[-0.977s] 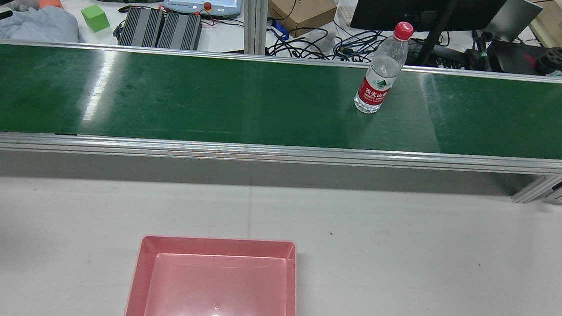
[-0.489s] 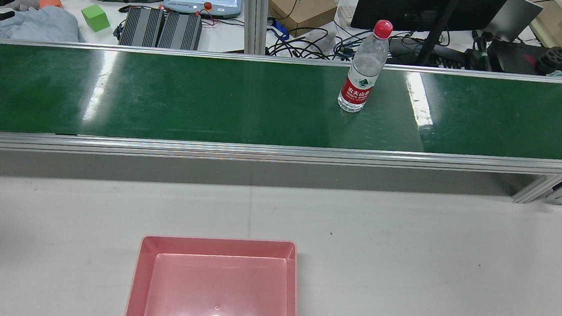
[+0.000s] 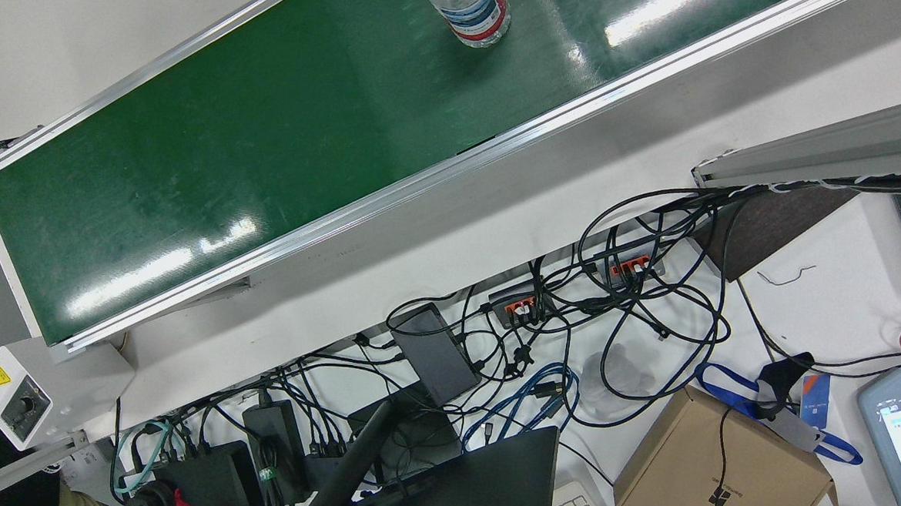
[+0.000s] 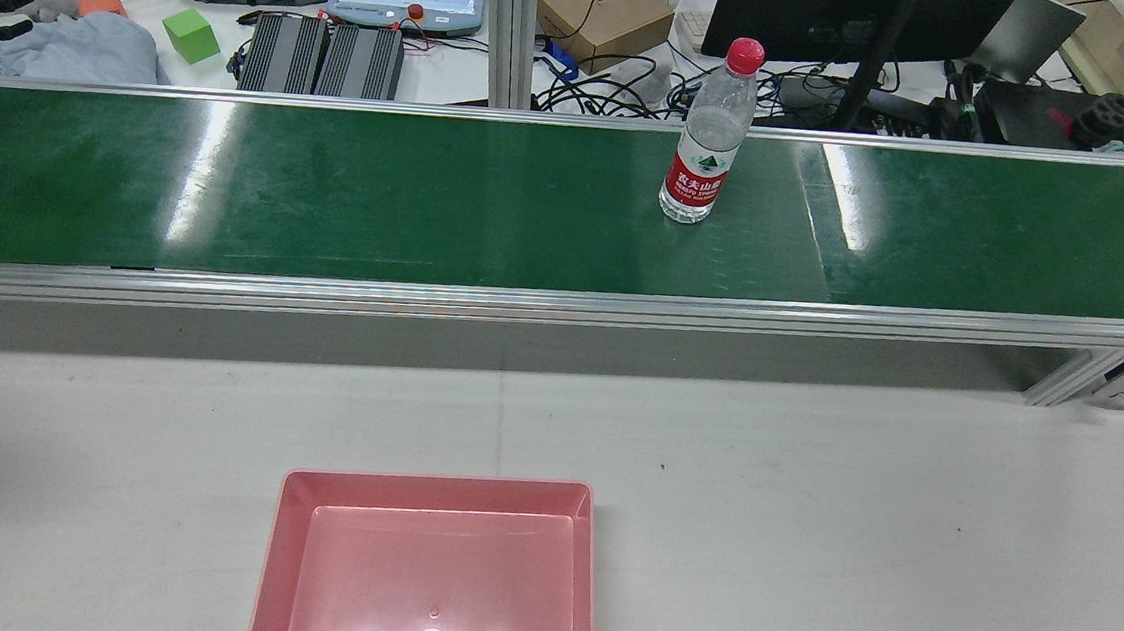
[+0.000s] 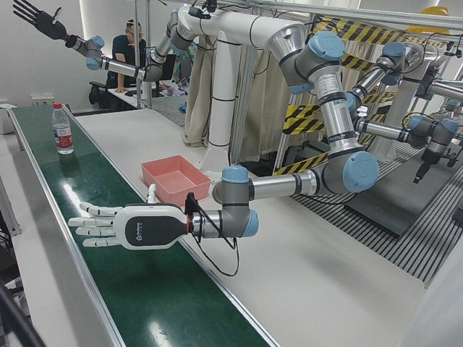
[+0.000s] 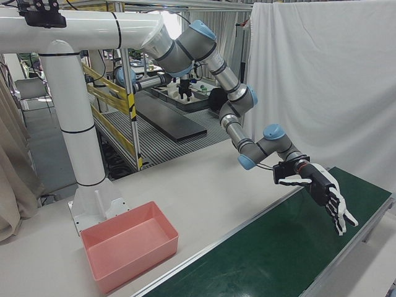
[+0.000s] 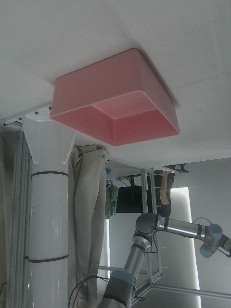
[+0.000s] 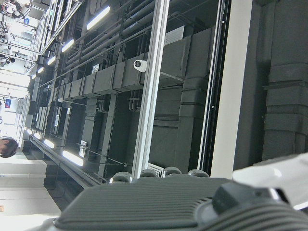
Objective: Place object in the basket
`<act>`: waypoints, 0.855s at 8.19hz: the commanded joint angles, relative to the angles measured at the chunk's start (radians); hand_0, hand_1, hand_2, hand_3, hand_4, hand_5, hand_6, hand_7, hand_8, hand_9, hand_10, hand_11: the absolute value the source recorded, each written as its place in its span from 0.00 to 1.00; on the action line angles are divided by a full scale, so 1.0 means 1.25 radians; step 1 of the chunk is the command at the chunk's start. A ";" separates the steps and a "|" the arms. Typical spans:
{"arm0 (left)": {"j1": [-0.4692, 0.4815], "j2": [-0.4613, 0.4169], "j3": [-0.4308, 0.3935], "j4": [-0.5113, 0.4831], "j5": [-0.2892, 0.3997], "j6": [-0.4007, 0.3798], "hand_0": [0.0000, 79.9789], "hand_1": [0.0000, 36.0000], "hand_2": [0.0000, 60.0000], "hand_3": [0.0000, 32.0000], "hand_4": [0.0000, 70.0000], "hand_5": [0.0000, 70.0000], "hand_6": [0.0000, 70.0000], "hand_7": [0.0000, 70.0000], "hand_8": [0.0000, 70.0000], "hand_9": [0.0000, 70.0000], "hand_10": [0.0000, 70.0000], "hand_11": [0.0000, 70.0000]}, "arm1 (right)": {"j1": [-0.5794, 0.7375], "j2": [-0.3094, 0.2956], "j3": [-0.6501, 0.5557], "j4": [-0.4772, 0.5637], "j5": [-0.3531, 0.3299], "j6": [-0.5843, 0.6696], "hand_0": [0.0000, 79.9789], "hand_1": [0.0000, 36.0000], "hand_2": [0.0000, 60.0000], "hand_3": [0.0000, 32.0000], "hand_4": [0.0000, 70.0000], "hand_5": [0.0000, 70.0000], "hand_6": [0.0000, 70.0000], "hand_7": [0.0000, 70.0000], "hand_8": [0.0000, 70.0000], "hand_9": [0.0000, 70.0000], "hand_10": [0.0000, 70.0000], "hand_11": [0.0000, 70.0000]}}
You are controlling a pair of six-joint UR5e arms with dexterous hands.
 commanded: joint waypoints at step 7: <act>0.043 -0.020 0.007 -0.001 -0.005 0.022 0.71 0.14 0.00 0.25 0.07 0.35 0.08 0.04 0.15 0.17 0.11 0.18 | 0.000 0.000 0.000 -0.001 0.000 0.000 0.00 0.00 0.00 0.00 0.00 0.00 0.00 0.00 0.00 0.00 0.00 0.00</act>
